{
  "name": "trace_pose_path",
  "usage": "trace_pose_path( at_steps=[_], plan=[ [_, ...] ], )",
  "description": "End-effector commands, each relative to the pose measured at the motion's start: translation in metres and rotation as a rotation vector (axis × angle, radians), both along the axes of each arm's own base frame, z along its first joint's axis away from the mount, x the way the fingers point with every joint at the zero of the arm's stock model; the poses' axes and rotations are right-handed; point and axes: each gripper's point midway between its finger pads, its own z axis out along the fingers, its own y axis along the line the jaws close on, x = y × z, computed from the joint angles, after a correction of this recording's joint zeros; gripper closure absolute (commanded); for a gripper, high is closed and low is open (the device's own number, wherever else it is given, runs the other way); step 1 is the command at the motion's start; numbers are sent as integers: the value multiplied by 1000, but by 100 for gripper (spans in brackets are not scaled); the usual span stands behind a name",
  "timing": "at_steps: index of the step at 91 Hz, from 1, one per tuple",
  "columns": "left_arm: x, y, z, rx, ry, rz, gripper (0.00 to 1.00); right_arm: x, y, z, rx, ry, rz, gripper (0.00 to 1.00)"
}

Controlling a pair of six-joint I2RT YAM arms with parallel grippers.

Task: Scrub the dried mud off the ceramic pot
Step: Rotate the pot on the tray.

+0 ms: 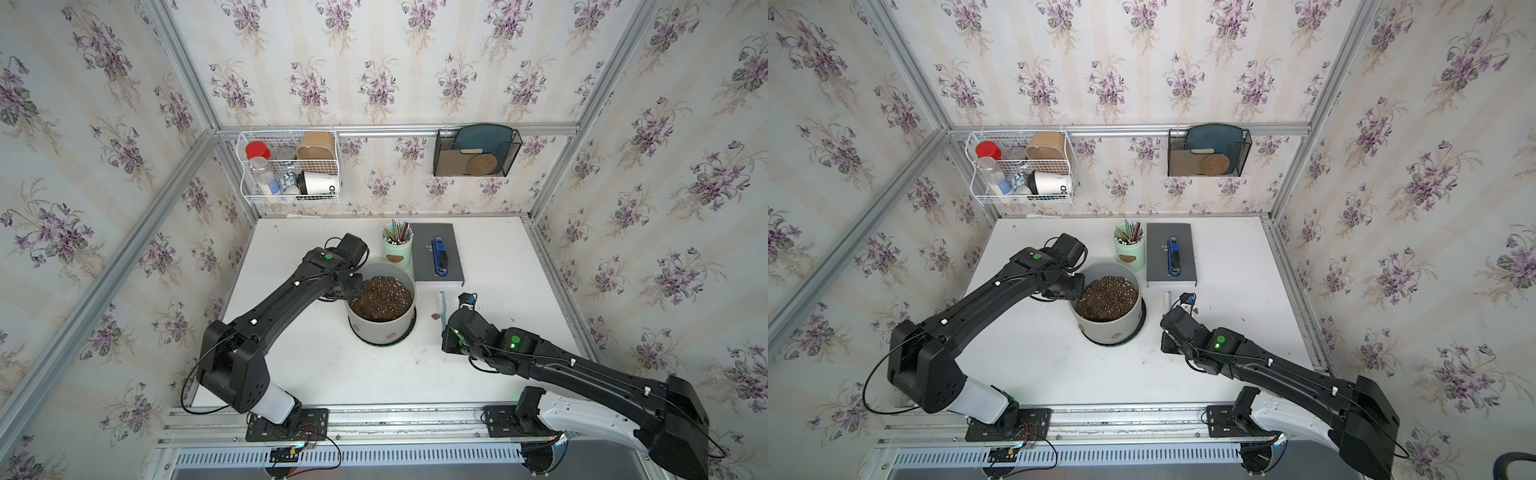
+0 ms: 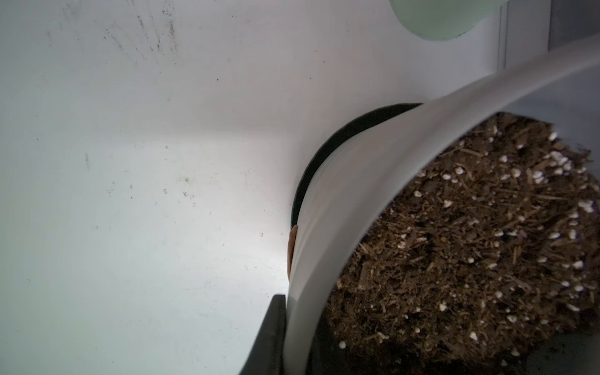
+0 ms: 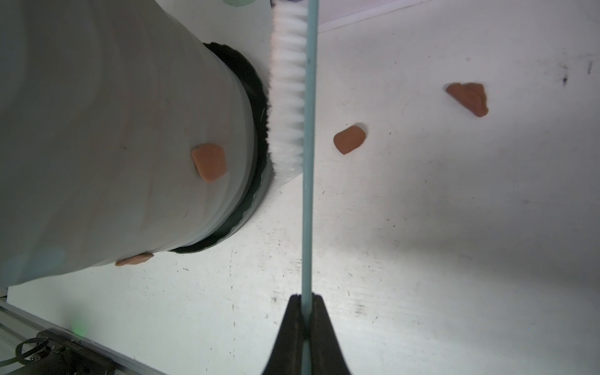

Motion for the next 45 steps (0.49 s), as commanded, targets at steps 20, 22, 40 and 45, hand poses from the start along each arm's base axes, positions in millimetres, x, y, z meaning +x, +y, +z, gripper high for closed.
trace_pose_path(
  at_steps=[20,22,40,45],
  plan=[
    [33,-13,8,-49,-66,0,63,-9,5,-17,7,31,19,100],
    [35,-14,7,-51,-63,-3,63,-10,5,-19,11,35,18,100],
    [43,-16,1,-60,-48,-4,69,-15,8,-30,30,70,22,100],
    [41,-16,-1,-63,-40,-6,74,-15,9,-32,27,78,22,100]
  ],
)
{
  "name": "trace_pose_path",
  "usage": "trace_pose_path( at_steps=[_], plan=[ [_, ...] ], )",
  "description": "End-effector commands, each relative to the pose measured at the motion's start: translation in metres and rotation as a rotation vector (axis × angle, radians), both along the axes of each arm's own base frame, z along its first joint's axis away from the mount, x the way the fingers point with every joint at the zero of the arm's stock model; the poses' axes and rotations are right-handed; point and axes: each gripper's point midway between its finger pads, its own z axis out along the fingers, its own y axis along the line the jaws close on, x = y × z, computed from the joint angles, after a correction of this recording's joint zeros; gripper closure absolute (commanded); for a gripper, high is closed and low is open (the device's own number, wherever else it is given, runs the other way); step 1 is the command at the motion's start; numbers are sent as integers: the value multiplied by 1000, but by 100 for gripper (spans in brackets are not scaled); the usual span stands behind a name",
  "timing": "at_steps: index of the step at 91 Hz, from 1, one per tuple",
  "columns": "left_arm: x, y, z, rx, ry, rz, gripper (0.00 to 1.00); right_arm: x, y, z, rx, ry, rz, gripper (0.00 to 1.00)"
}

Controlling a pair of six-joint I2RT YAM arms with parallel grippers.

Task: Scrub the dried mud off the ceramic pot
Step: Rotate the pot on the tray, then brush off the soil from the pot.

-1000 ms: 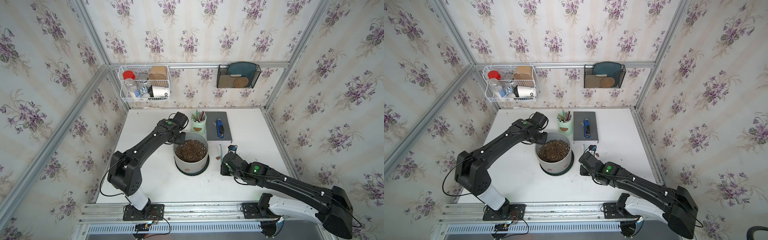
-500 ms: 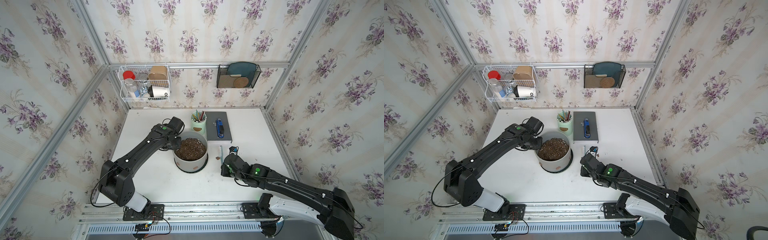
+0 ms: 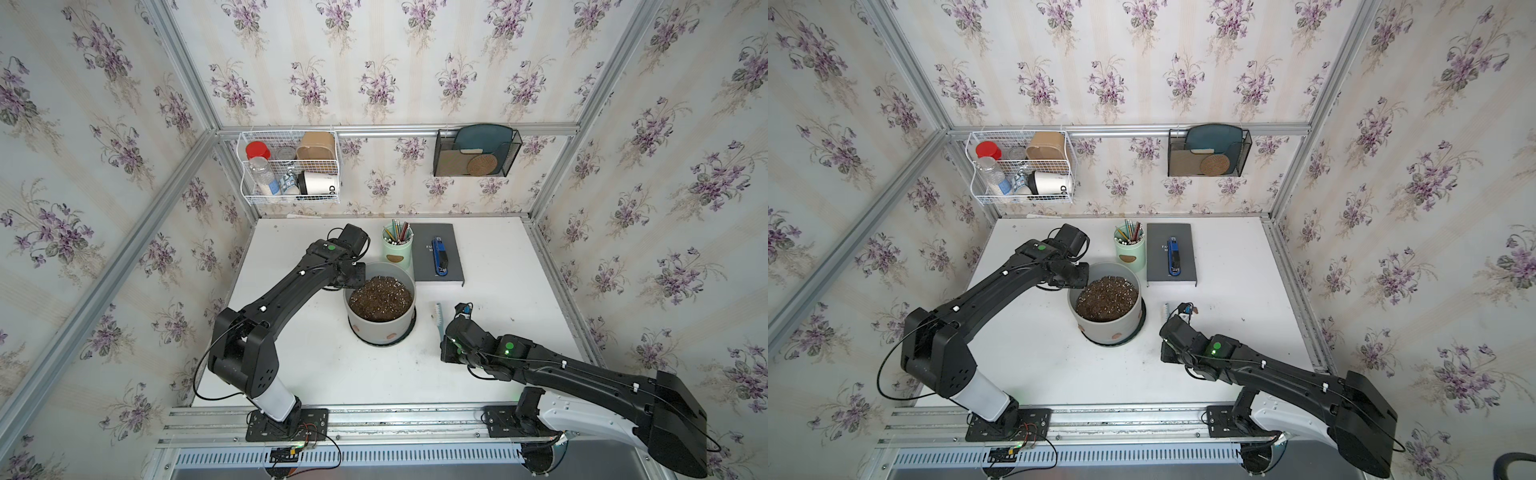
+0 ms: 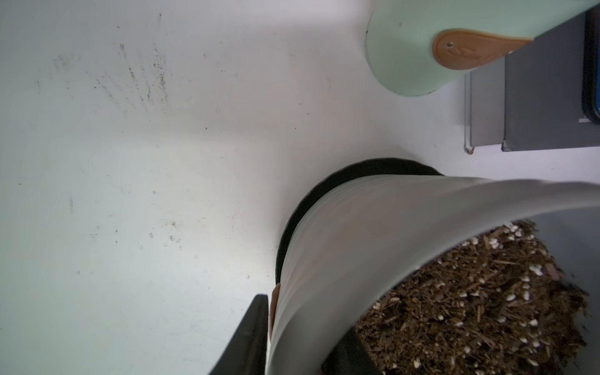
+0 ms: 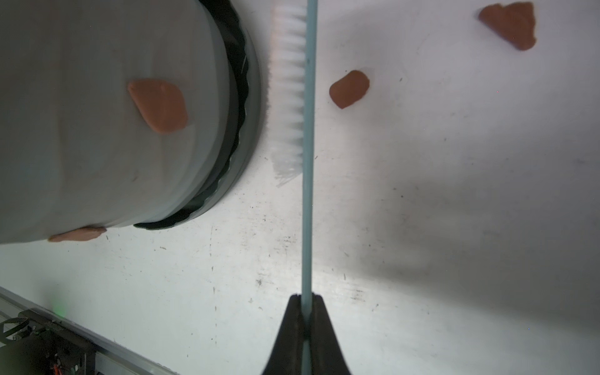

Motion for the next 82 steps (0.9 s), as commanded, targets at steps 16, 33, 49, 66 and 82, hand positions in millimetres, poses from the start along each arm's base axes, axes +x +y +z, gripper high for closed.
trace_pose_path(
  at_steps=[16,33,49,66,82],
  plan=[
    [-6,-1,0,-19,-5,-21,86,6,16,2,57,-6,7,100],
    [-11,3,-1,-7,-3,-33,95,14,23,-3,53,5,18,100],
    [-14,4,3,-4,-4,-54,100,25,37,5,139,3,79,100],
    [-17,1,7,-18,-4,-77,100,27,45,-3,100,27,128,100],
    [-20,-2,8,-32,0,-103,100,28,47,-7,106,35,124,100]
  ],
)
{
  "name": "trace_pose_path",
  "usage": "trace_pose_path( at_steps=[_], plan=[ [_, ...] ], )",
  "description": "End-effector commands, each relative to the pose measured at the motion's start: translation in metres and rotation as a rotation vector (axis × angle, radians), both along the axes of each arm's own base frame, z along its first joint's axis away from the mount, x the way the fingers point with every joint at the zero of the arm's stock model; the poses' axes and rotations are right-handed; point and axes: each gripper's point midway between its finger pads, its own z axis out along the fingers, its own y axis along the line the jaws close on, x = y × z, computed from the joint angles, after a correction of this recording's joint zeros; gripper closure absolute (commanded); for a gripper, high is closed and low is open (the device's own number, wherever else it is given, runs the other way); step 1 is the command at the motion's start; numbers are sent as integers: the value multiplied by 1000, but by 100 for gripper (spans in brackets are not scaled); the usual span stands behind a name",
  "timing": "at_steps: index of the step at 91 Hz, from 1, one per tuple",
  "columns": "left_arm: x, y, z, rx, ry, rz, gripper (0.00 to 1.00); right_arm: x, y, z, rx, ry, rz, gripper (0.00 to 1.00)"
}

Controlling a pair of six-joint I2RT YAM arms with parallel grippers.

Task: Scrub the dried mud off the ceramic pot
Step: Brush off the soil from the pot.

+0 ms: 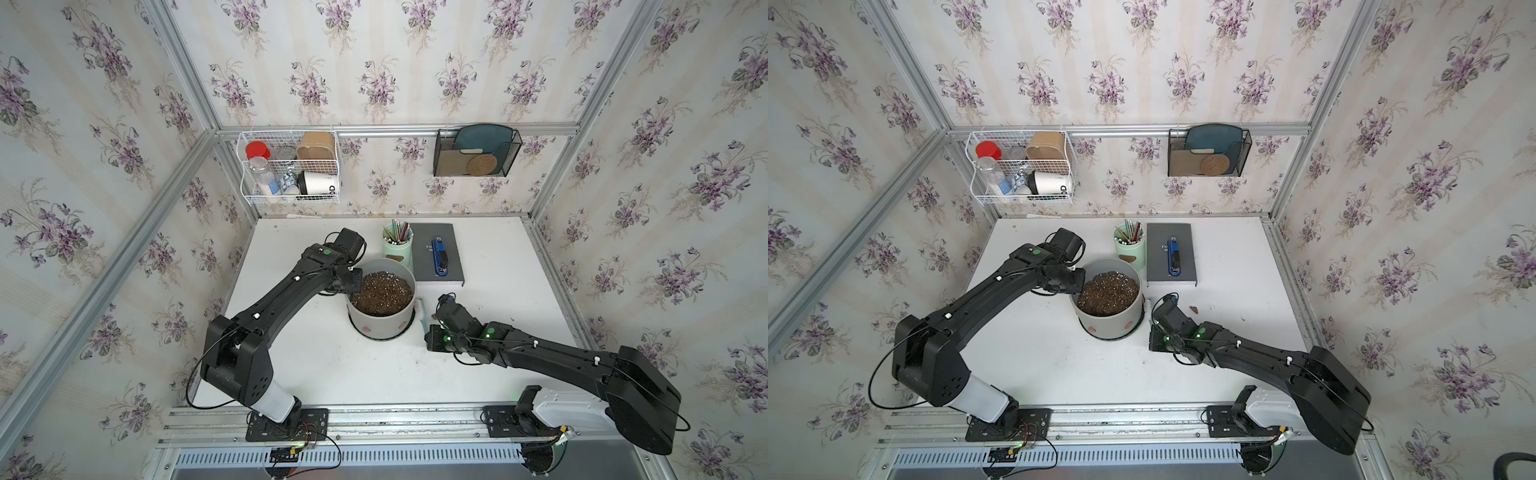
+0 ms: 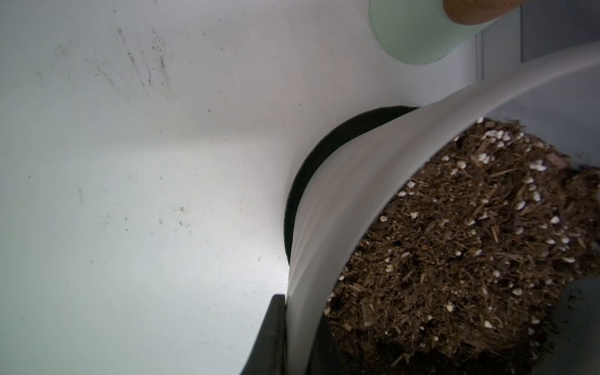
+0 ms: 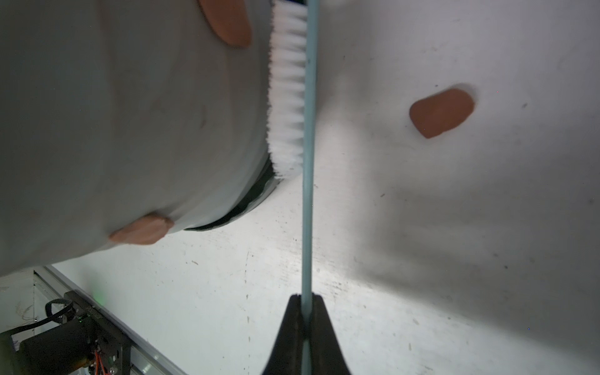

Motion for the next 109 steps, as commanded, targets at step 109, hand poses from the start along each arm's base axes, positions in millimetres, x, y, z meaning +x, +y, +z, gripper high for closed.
trace_pose_path(
  at_steps=[109],
  plan=[
    [-11,-8,1,-46,17,-65,100,10,-61,37,91,-79,-142,100]
  ],
)
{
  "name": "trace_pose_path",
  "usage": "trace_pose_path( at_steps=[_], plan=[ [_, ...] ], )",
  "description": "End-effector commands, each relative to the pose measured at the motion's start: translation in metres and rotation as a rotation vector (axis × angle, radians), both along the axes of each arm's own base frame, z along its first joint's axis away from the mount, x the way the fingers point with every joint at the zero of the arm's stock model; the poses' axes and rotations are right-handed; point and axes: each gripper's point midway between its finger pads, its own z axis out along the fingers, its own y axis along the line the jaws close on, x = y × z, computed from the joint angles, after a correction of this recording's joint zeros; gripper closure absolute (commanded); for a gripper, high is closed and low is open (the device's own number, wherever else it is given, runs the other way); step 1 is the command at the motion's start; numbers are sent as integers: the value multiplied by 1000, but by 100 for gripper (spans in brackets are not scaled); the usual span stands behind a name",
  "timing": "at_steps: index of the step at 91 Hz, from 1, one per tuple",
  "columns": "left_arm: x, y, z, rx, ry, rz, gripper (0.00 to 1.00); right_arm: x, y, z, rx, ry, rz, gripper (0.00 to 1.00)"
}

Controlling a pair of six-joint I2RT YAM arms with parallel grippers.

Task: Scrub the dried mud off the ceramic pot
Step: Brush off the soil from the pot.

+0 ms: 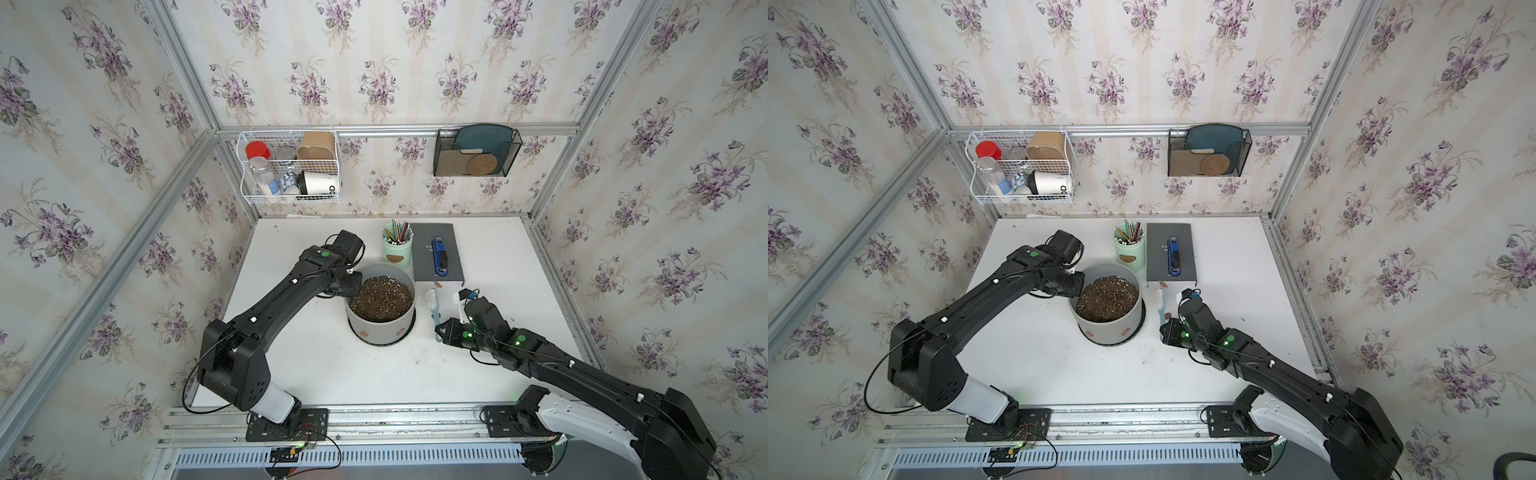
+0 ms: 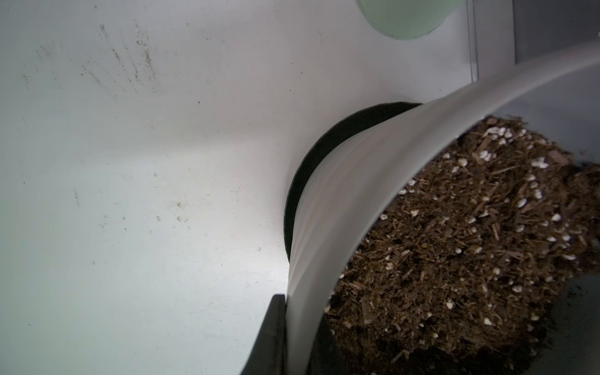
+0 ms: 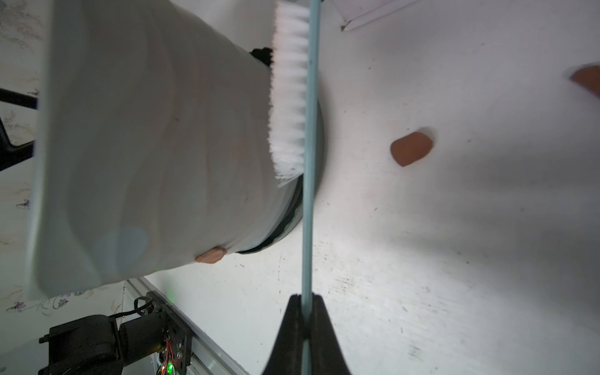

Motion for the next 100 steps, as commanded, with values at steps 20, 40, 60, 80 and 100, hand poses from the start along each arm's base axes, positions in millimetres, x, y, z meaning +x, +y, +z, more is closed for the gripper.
trace_pose_path(
  at_steps=[20,40,60,80,100],
  plan=[
    [-1,-5,0,-35,5,16,100,-3,-61,-13,-272,30,-106,100],
    [-5,-6,-3,-58,19,37,100,-2,-47,0,-231,11,-43,100],
    [-2,-7,3,-74,-2,45,89,1,-30,26,-130,-39,-2,100],
    [19,-9,12,-67,-36,42,67,19,-19,90,-52,-146,-23,100],
    [33,-14,10,-60,-40,39,60,28,-23,111,-65,-190,-59,100]
  ],
)
